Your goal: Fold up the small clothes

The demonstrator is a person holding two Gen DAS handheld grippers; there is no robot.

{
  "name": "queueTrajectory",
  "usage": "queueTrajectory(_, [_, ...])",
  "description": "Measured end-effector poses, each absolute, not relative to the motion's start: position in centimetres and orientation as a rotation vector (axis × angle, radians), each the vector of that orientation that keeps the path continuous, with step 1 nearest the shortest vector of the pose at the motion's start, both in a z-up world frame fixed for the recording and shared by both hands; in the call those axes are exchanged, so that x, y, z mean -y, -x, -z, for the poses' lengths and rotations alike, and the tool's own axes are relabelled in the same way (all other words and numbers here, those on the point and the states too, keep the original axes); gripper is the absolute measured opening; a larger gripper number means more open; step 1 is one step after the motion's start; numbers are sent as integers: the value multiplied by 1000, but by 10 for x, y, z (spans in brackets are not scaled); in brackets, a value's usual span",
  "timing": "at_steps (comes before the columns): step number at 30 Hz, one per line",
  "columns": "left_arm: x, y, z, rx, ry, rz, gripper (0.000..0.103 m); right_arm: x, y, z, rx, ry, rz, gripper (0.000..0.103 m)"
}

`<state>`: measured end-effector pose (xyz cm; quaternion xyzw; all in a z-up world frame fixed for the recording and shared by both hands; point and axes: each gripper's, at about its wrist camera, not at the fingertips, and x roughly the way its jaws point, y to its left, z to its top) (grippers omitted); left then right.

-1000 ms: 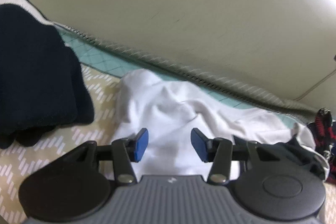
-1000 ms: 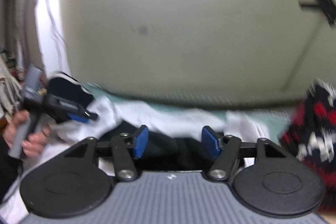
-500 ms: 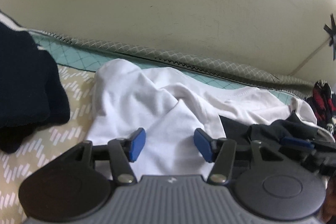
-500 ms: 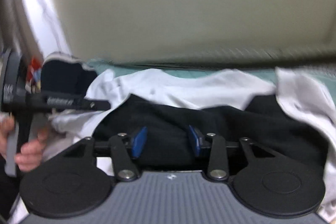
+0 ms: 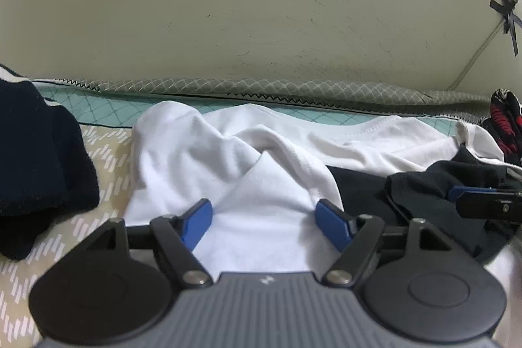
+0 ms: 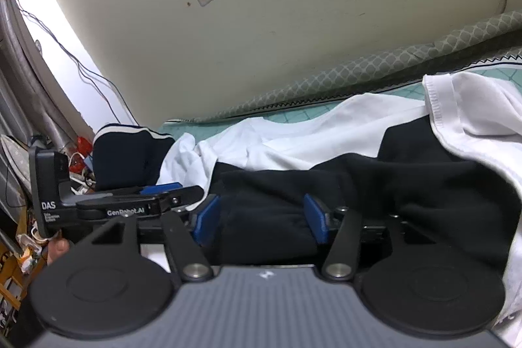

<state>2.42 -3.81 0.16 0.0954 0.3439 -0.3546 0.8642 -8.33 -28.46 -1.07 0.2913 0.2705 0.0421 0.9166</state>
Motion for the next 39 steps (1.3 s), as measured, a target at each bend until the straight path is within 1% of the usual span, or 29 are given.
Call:
queueTrajectory(1, [39, -24, -2, -720, -203, 745, 76, 284, 82, 11, -557, -598, -88, 49])
queueTrajectory(6, [44, -22, 1, -721, -221, 760, 85, 285, 82, 11, -554, -602, -101, 52])
queueTrajectory(11, [46, -22, 1, -723, -227, 768, 89, 286, 81, 11, -556, -602, -115, 54])
queueTrajectory(12, [47, -21, 1, -724, -229, 770, 93, 286, 81, 11, -556, -602, -117, 54])
queueTrajectory(13, [48, -21, 2, -733, -231, 784, 103, 286, 81, 11, -558, -599, -118, 54])
queueTrajectory(22, [55, -17, 5, -738, -258, 792, 103, 278, 81, 6, -592, -497, -138, 54])
queueTrajectory(27, [53, -16, 4, -734, -270, 790, 103, 267, 80, 2, -619, -357, -143, 54])
queueTrajectory(30, [55, -14, 5, -728, -282, 785, 103, 255, 81, 0, -641, -224, -141, 54])
queueTrajectory(34, [56, -14, 5, -726, -285, 784, 103, 243, 81, 0, -661, -108, -133, 59])
queueTrajectory(39, [56, -13, 5, -721, -289, 781, 103, 237, 81, 0, -668, -53, -130, 63])
